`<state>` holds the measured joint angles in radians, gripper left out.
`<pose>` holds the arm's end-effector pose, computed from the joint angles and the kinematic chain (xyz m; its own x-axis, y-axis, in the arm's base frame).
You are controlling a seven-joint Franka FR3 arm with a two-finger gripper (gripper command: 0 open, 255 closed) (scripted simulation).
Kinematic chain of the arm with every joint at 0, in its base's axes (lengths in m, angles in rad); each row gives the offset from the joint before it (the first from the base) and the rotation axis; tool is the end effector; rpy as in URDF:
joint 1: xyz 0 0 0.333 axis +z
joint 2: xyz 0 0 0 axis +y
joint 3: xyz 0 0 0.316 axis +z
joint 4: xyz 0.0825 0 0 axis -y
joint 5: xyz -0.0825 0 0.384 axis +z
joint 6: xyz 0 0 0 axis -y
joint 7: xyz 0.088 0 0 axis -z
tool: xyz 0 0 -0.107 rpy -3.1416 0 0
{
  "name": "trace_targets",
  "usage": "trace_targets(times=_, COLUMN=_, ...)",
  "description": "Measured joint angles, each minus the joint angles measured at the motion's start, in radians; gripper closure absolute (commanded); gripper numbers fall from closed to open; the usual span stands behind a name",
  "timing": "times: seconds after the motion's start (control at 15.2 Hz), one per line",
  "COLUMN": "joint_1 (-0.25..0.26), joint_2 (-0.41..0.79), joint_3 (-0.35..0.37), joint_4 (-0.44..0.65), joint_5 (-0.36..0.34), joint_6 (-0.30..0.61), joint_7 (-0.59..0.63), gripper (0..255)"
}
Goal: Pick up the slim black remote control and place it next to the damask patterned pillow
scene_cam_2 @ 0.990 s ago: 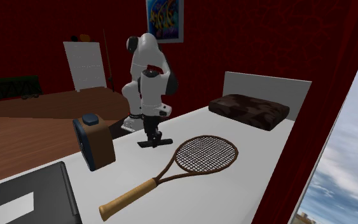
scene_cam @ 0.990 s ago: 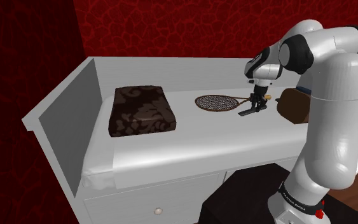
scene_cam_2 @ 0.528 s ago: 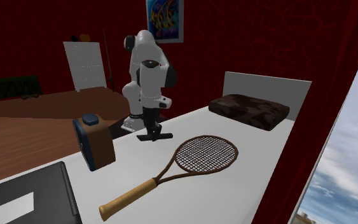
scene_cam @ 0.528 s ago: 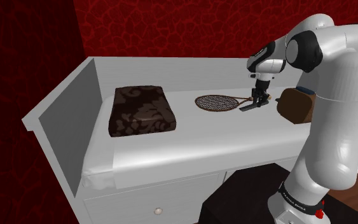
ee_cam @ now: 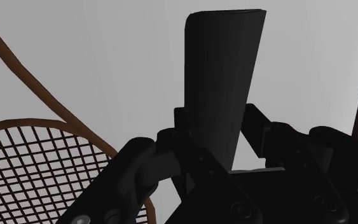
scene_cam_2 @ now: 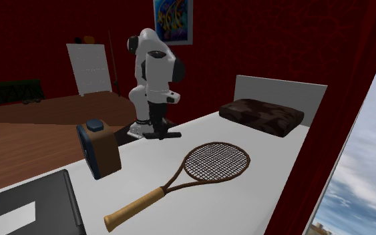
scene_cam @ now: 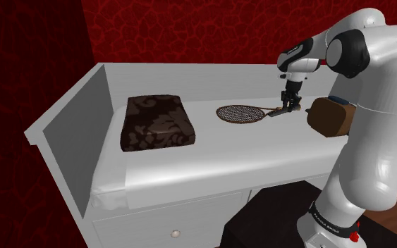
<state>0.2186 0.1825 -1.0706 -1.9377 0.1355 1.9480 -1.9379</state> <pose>0.3975 -0.4105 0.4301 0.5126 0.8586 -0.0096 0.8554 -0.5116 -0.0808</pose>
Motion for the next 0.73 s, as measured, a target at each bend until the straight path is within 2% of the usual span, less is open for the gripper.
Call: trace_targets(times=0.73, joint_1=0.020, joint_2=-0.054, joint_3=-0.016, joint_4=0.112, joint_5=-0.053, joint_6=-0.137, joint_7=0.034, gripper=255)
